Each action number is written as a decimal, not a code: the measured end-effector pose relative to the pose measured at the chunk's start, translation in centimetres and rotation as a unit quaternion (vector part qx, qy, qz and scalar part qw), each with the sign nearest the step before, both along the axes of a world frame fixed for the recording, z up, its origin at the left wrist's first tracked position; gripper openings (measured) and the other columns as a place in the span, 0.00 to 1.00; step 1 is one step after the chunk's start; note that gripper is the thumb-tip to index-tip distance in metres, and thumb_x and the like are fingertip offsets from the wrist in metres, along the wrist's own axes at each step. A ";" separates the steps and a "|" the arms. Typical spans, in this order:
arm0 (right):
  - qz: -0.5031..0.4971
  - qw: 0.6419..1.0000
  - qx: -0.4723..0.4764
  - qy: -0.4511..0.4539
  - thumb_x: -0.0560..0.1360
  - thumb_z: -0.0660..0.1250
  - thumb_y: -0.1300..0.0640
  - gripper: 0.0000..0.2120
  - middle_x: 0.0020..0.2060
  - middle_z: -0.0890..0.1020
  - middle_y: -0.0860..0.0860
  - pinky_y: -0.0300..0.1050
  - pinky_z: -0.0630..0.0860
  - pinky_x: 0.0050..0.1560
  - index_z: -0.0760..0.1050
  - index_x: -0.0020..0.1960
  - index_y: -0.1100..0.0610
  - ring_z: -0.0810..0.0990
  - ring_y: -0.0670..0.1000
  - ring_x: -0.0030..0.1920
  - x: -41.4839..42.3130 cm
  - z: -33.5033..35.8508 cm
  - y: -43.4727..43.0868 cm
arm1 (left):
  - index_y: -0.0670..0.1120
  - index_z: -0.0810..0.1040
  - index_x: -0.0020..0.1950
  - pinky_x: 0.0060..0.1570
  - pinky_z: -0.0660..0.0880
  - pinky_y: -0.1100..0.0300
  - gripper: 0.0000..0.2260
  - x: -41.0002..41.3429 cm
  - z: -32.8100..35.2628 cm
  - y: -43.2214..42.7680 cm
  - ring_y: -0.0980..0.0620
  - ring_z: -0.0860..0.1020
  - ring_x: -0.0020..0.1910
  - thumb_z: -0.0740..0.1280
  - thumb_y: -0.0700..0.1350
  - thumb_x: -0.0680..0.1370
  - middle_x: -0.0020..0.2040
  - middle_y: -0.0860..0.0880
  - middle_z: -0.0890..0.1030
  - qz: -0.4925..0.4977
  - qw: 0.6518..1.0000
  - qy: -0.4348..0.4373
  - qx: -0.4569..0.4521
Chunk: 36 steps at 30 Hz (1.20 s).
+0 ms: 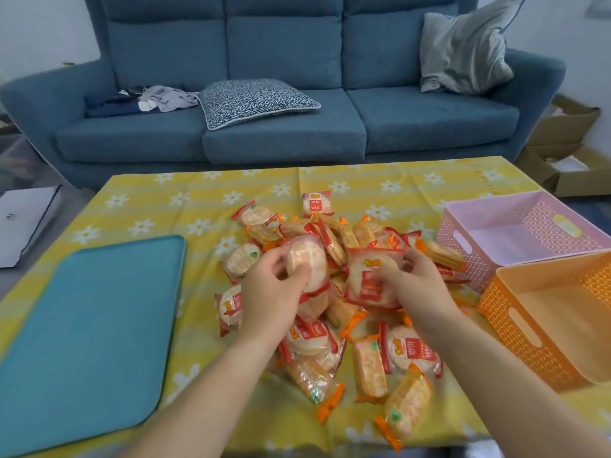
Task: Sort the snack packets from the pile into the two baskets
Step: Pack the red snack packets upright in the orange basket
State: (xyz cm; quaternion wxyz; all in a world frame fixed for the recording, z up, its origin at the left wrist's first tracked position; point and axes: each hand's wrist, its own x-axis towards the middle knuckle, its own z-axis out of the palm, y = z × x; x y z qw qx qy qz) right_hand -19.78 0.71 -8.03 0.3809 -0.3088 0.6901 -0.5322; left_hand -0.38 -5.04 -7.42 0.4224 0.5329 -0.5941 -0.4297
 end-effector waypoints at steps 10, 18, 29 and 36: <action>-0.028 0.982 -0.063 -0.173 0.71 0.63 0.56 0.05 0.42 0.78 0.60 0.56 0.76 0.37 0.76 0.38 0.54 0.78 0.60 0.39 2.6 -0.2 -0.1 | 0.56 0.82 0.53 0.50 0.78 0.59 0.09 -2.6 0.1 2.3 0.61 0.79 0.50 0.76 0.47 0.74 0.51 0.60 0.82 -0.074 0.991 -0.013 -0.113; 0.080 0.995 -0.018 0.061 0.82 0.59 0.56 0.17 0.45 0.86 0.46 0.51 0.78 0.52 0.86 0.45 0.51 0.82 0.48 0.48 1.0 1.7 -0.2 | 0.49 0.81 0.58 0.39 0.81 0.54 0.14 -2.1 0.8 0.4 0.49 0.86 0.46 0.77 0.44 0.73 0.49 0.47 0.87 -0.138 0.951 0.112 0.255; 0.105 0.888 0.160 0.417 0.78 0.62 0.37 0.22 0.56 0.80 0.54 0.53 0.78 0.46 0.70 0.67 0.47 0.81 0.60 0.53 0.2 -1.3 -3.7 | 0.49 0.82 0.52 0.59 0.78 0.48 0.26 2.4 0.4 -3.8 0.49 0.84 0.51 0.78 0.54 0.56 0.48 0.50 0.87 -0.136 0.954 -0.143 0.226; 0.015 0.953 0.025 0.301 0.75 0.67 0.55 0.16 0.41 0.78 0.47 0.51 0.76 0.42 0.68 0.61 0.53 0.79 0.52 0.43 0.7 2.5 -3.4 | 0.48 0.83 0.49 0.47 0.78 0.56 0.16 4.3 0.8 -4.4 0.49 0.84 0.43 0.76 0.51 0.65 0.44 0.47 0.87 -0.102 0.959 -0.079 0.253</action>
